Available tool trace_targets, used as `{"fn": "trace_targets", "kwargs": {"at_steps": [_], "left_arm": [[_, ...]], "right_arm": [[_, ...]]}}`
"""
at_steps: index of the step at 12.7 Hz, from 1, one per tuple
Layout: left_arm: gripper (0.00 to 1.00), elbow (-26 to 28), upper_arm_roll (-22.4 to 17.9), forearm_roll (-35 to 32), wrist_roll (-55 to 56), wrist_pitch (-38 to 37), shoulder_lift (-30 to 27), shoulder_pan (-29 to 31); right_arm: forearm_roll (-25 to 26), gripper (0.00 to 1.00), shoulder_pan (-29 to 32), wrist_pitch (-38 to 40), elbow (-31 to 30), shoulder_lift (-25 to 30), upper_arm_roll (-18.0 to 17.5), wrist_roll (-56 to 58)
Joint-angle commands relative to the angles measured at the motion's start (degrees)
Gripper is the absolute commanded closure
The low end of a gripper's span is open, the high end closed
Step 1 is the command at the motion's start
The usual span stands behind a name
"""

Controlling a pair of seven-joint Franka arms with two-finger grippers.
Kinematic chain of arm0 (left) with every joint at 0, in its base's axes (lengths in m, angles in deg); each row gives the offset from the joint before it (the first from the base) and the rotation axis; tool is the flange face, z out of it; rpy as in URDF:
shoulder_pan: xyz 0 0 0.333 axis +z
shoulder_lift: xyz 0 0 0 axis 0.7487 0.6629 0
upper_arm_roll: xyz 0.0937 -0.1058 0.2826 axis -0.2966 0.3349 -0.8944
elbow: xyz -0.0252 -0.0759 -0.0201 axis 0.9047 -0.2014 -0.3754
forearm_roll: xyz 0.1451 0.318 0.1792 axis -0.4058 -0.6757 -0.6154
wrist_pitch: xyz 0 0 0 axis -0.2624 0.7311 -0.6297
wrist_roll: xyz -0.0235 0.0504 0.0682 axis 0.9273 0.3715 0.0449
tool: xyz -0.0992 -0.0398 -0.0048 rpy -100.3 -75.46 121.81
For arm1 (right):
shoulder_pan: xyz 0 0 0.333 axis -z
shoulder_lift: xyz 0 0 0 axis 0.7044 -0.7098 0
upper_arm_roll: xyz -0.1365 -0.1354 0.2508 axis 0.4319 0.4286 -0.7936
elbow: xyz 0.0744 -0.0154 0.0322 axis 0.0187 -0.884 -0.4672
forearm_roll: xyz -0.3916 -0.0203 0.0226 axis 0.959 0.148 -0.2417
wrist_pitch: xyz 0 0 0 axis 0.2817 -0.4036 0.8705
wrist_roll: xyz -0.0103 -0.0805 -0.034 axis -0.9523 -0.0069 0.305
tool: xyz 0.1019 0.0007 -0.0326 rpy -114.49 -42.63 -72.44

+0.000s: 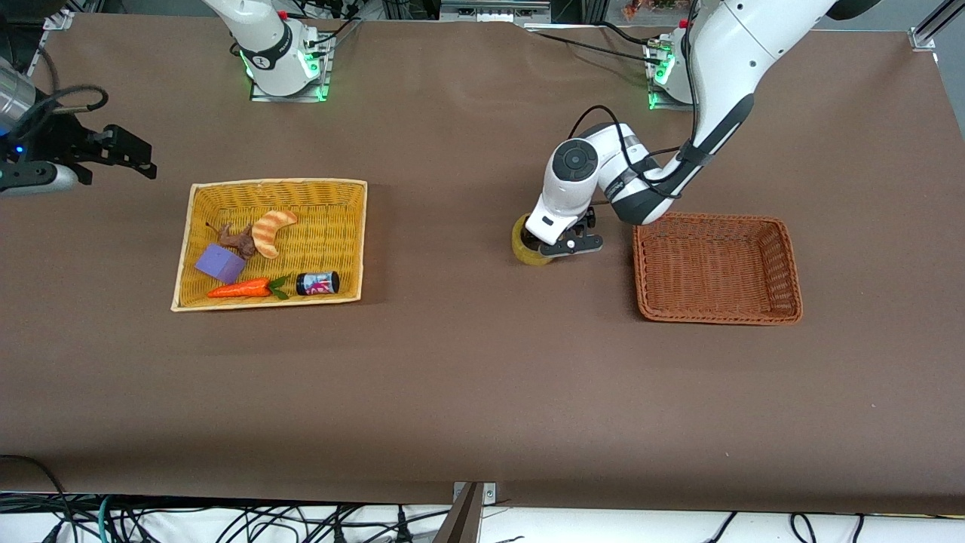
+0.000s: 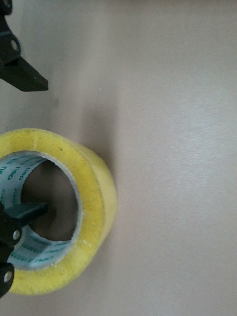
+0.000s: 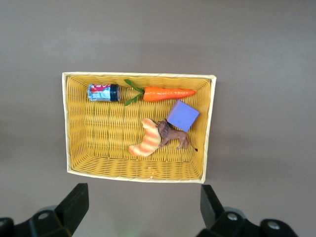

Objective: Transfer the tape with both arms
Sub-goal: 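Grasp the tape with the left gripper while the right gripper withdraws, then carry the tape with the left gripper into the wicker basket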

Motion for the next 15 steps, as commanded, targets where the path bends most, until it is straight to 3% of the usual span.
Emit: {"fn": "trace_targets", "kwargs": {"at_steps": [1, 3, 7, 9, 11, 13, 15], "left_arm": [[0.46, 0.35, 0.41, -2.69, 1.99, 1.89, 1.2, 0.34], [1.0, 0.0, 0.41, -4.1, 1.99, 1.89, 1.64, 0.34], [1.0, -1.59, 0.76, -3.32, 0.42, 0.75, 0.95, 1.39], [1.0, -3.94, 2.69, 0.78, -5.96, -6.5, -0.63, 2.7], [1.0, -7.72, 2.18, 7.55, -19.56, -17.22, -4.14, 3.41], [1.0, -8.53, -1.93, 11.43, -31.09, -21.13, -8.17, 4.47], [1.0, -8.62, -11.22, 19.32, -45.74, -21.58, -13.09, 3.34]], "right_arm": [[0.6, 0.0, 0.73, -1.84, -1.89, 1.53, -0.02, -2.17], [0.87, 0.0, -0.59, -1.85, 2.04, -0.75, 1.29, -1.91], [1.13, 0.0, -1.21, -1.24, 2.86, -1.73, 1.65, -1.91], [0.69, 0.0, -1.12, -1.23, 2.86, -2.07, 1.74, -1.65], [0.87, 0.0, -1.21, -1.23, 2.95, -1.9, 1.74, -1.73], [0.69, 0.0, -1.12, 0.94, 2.95, -1.38, 3.13, -1.91], [0.43, 0.0, -1.12, 1.76, 2.95, -1.63, 3.5, -2.0]]}}
